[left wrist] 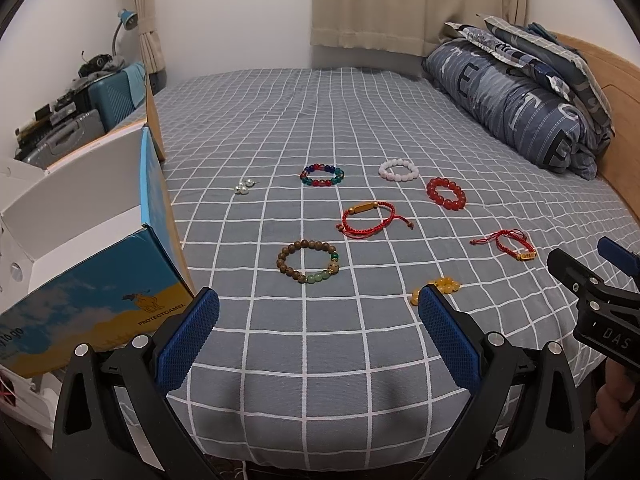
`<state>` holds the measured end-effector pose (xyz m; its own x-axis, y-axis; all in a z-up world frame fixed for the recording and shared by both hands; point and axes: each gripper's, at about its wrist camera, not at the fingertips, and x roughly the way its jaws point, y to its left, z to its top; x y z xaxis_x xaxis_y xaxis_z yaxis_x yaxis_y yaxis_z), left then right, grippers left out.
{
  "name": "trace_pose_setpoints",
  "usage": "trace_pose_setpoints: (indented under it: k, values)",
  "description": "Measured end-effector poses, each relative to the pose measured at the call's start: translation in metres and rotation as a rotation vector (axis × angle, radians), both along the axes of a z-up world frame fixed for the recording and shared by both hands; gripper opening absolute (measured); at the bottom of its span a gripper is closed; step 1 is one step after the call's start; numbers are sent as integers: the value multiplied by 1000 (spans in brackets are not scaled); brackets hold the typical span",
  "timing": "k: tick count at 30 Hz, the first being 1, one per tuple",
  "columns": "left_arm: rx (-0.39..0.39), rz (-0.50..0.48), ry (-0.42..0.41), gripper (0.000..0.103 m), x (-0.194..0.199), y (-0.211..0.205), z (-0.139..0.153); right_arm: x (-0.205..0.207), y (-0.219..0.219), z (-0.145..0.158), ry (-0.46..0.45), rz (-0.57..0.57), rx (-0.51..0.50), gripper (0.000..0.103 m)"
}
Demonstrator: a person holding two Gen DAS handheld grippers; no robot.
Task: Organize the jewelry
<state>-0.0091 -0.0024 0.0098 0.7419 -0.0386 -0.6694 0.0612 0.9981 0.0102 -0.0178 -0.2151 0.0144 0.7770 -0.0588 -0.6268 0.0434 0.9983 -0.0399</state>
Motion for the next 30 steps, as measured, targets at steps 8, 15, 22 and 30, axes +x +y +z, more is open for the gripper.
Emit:
trace_pose_setpoints:
  k: [8,15,22,30]
  values:
    - [2,-2,-1,97,-1,0,0,-1,0,1,-2,0,2,96]
    - [7,-6,2,97,-1,-3,0,-2,-1,2,-6,0,3,96]
    - [2,-6,9,97,2,-5,0,1,-2,4,-7,1,5,96]
    - [-1,-17,46,97,50,-11,-5,26,-12,-1,25,-14,8,96]
